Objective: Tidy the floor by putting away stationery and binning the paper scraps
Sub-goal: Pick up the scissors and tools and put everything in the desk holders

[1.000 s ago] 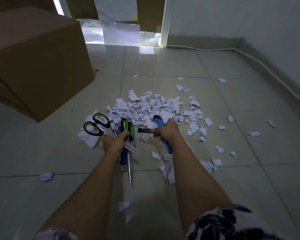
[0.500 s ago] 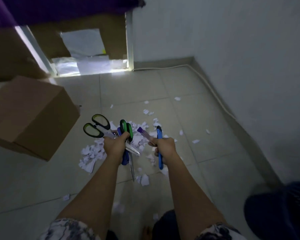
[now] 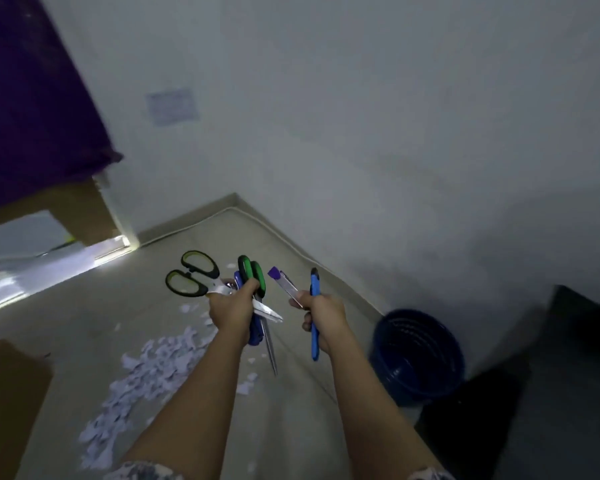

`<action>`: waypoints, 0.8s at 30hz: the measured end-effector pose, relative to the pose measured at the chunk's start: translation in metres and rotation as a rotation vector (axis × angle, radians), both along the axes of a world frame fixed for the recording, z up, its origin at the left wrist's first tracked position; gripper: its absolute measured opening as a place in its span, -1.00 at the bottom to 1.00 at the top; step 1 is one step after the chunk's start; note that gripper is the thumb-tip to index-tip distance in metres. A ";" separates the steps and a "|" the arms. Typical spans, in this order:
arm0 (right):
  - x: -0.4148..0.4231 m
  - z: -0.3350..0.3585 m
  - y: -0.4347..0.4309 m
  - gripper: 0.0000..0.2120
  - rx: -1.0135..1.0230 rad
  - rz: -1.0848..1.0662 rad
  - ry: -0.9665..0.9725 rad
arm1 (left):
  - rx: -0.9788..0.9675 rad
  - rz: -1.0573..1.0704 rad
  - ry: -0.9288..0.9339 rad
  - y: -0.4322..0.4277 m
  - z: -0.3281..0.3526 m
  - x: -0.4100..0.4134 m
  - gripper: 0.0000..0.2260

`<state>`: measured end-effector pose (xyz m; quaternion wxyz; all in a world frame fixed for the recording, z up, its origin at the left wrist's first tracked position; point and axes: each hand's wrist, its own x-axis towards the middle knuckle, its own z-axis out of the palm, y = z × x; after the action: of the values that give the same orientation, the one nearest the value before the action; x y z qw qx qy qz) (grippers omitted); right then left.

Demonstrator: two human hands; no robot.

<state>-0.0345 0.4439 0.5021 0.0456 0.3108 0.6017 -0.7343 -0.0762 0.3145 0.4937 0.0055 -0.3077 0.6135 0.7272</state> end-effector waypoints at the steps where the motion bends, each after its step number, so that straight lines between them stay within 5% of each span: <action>1: 0.017 0.007 0.015 -0.95 -0.016 -0.045 0.013 | 0.009 -0.044 0.000 0.018 0.006 0.010 -0.54; 10: 0.153 0.038 0.161 -0.96 -0.174 -0.311 0.105 | 0.098 -0.380 0.079 0.196 0.043 0.102 -0.47; 15: 0.201 0.055 0.252 -0.91 -0.319 -0.514 0.325 | 0.113 -0.512 0.128 0.290 0.061 0.138 -0.66; 24: 0.228 0.078 0.430 -0.92 0.082 -0.737 0.313 | 0.091 -0.599 0.133 0.442 0.064 0.175 -0.68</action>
<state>0.1935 0.8738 0.5797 -0.3256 0.3918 0.4785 -0.7152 0.0984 0.7568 0.5578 0.1930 -0.0643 0.6429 0.7385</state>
